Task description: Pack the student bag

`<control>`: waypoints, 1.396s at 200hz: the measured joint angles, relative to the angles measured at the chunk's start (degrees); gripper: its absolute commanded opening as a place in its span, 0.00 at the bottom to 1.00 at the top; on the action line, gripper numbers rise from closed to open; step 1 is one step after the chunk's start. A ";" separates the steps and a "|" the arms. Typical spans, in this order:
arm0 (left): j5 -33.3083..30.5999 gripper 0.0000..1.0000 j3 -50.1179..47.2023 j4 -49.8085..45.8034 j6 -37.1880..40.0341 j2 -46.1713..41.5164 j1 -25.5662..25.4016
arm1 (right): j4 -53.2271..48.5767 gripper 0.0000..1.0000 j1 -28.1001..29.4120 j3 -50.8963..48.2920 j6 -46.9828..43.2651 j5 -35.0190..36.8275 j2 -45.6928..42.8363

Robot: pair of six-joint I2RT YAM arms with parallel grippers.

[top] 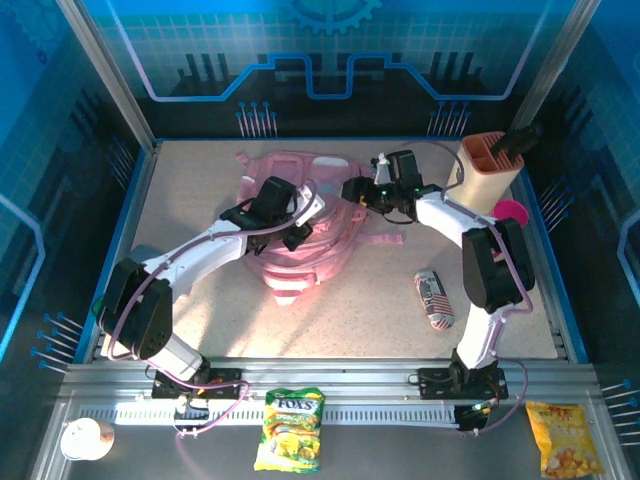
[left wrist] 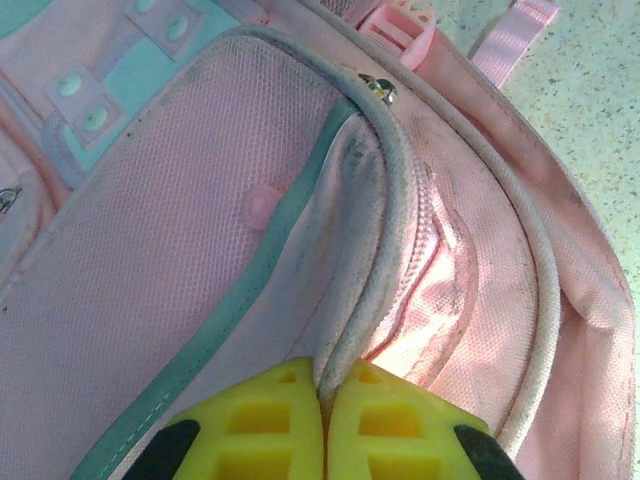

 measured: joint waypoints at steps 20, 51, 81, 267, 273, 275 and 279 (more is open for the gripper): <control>1.49 0.00 -0.94 1.22 -1.38 -0.87 0.92 | 1.01 0.77 -0.09 2.03 1.09 0.00 2.99; 4.28 0.00 -1.75 2.32 -2.84 -2.03 2.78 | 1.51 0.82 -0.92 4.92 1.95 -1.29 7.45; 5.68 0.00 -1.77 3.02 -3.82 -2.47 3.93 | 2.71 0.83 -1.88 7.78 2.19 -4.85 11.39; 8.52 0.00 -3.08 3.23 -4.11 -3.65 6.16 | 26.73 0.45 -4.83 -7.17 8.00 -21.00 9.16; 8.66 0.00 -3.10 3.26 -4.11 -3.65 6.23 | 27.06 0.43 -4.85 -7.28 8.09 -21.20 9.16; 8.70 0.00 -3.13 3.26 -4.11 -3.65 6.25 | 27.10 0.43 -4.87 -7.30 8.11 -21.22 9.14; 8.83 0.00 -3.15 3.26 -4.11 -3.67 6.32 | 27.36 0.42 -4.90 -7.41 8.15 -21.38 9.14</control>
